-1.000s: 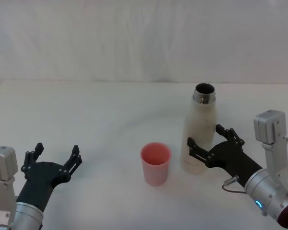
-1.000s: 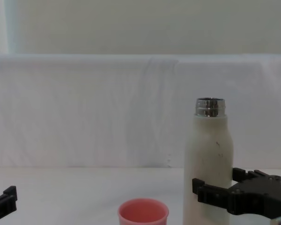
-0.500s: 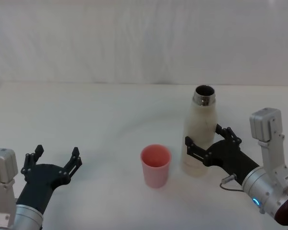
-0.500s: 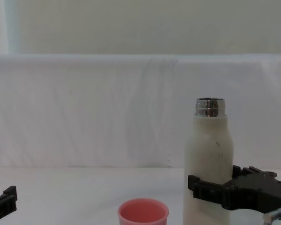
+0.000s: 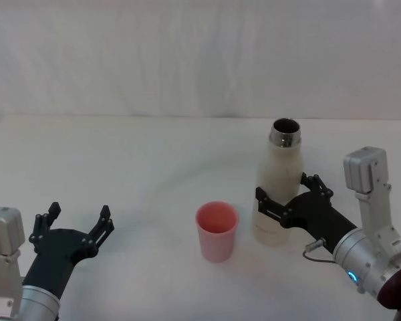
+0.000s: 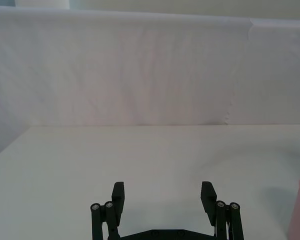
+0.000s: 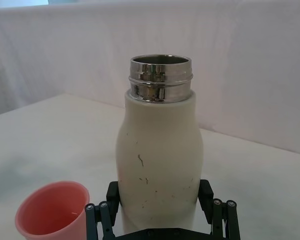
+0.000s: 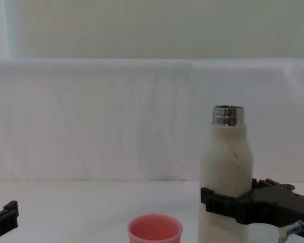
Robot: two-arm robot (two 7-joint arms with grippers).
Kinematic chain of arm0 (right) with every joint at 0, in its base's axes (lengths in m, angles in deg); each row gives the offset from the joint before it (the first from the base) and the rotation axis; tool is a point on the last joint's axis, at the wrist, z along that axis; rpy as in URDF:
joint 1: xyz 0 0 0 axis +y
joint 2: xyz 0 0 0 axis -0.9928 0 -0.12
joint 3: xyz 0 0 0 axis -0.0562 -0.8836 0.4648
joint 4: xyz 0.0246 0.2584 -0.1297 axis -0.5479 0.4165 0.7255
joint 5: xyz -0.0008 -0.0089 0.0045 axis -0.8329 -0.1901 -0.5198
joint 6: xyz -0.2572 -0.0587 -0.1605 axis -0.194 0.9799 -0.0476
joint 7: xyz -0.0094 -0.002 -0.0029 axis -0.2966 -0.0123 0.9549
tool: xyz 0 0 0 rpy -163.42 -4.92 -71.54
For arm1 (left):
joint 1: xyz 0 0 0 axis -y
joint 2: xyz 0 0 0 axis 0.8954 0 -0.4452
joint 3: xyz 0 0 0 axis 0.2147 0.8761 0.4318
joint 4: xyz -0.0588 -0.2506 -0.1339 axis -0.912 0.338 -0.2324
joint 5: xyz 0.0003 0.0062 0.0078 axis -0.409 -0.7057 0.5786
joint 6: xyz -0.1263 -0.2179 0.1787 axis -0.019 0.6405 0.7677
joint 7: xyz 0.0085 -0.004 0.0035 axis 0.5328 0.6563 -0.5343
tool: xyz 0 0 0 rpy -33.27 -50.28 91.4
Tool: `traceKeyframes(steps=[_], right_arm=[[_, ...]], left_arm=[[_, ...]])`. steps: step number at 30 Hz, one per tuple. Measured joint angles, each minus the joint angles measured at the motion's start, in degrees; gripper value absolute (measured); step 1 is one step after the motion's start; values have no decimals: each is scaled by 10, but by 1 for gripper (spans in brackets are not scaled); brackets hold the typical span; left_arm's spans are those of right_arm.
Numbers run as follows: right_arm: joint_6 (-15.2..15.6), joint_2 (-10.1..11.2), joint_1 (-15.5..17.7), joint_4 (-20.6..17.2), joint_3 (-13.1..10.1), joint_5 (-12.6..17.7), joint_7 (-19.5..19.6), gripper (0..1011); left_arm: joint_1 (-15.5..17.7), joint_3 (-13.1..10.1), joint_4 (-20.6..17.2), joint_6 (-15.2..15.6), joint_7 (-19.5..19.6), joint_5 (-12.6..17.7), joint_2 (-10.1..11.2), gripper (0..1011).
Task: Grasp the thermos with one hand and pour water into the cup lid.
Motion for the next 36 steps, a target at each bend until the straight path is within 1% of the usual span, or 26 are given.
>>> traceKeyframes(steps=[23,25,28,36], right_arm=[[0,-3,-6,4,0,0,1,1003],[0,-3,-6,3,0,0,2,970],[0,-3,-5,3,0,0,2,950],[0,-3,-5,3,0,0,2,950]], left_arm=[[0,0,0,0,0,0,0,1001],[0,0,0,0,0,0,0,1001],[0,0,0,0,0,0,0,1001],[0,0,0,0,0,0,0,1001]])
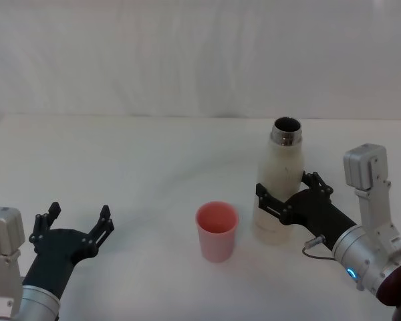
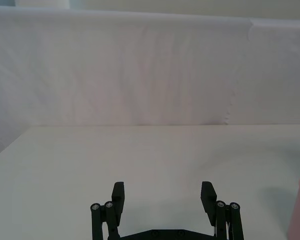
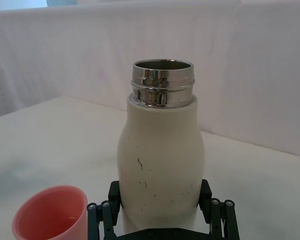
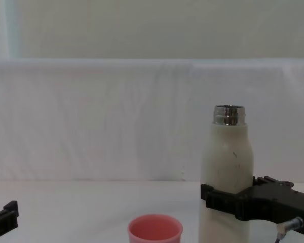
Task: Grasp the thermos with one hand and pour water into the cup lid.
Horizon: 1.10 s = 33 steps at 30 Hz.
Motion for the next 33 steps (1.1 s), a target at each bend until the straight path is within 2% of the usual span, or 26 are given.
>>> traceKeyframes(steps=[12,19,25,33], right_arm=[[-1,0,0,-1,0,-1,1,950],[-13,4,9,-16,-10,-15,15,950],[-21,16,16,-35,-16,-42,24,950],[-28,42,21,-61,-12,-120,36,951]], left_arm=[[0,0,0,0,0,0,0,1001],[0,0,0,0,0,0,0,1001],[0,0,0,0,0,0,0,1001],[0,0,0,0,0,0,0,1001]])
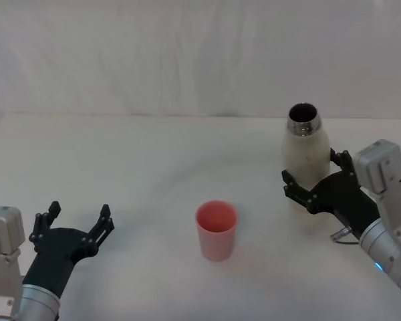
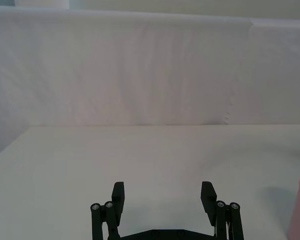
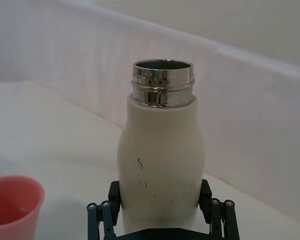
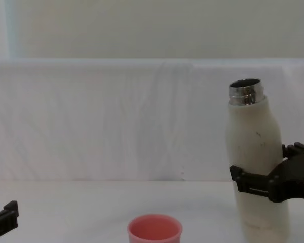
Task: Grasp the thermos with one hand and pour water into the cup lid.
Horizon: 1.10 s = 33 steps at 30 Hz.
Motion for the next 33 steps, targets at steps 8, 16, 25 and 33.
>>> traceKeyframes(steps=[8,16,25,33], right_arm=[[-3,24,-4,-13,18,-87,11,950],[-3,39,-11,-16,38,-167,17,950],[-5,46,-15,-14,54,-228,11,951],[-7,53,-22,-7,73,-294,4,951]], left_arm=[[0,0,0,0,0,0,0,1001],[0,0,0,0,0,0,0,1001],[0,0,0,0,0,0,0,1001],[0,0,0,0,0,0,0,1001]])
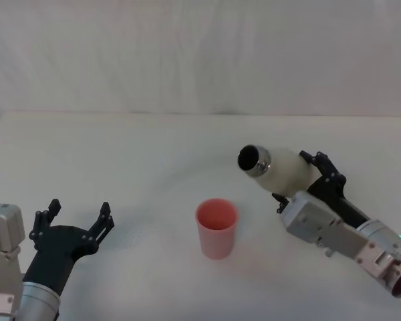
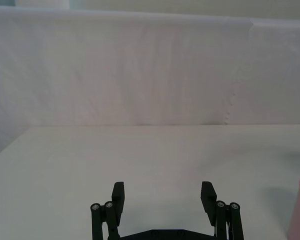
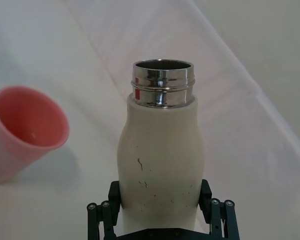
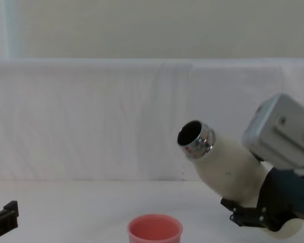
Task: Grasp the thermos with one hand and pour water into the cup lid.
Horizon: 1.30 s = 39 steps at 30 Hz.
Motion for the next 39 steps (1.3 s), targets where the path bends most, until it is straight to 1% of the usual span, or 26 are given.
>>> traceKeyframes(steps=[1,2,4,5,6,11,13,18,22,24,32,39], right_arm=[[0,0,0,0,0,0,0,951],[0,1,-1,1,3,-15,0,951],[0,2,-3,3,7,-27,1,950],[0,3,-4,5,10,-40,2,951],[0,3,-4,5,10,-40,2,951],[-3,4,-6,9,14,-70,7,951],[-3,4,-6,10,15,-74,7,951],[-4,4,-9,17,22,-101,12,950],[-3,3,-12,20,26,-113,13,951],[-3,3,-15,23,29,-124,13,951],[1,4,-20,26,37,-147,16,951],[6,9,-23,28,46,-170,16,951]], left_arm=[[0,0,0,0,0,0,0,1001],[0,0,0,0,0,0,0,1001],[0,0,0,0,0,0,0,1001],[0,0,0,0,0,0,0,1001],[0,0,0,0,0,0,0,1001],[0,0,0,0,0,0,0,1001],[0,0,0,0,0,0,0,1001],[0,0,0,0,0,0,0,1001],[0,0,0,0,0,0,0,1001],[0,0,0,0,0,0,0,1001],[0,0,0,0,0,0,0,1001],[0,0,0,0,0,0,0,1001]])
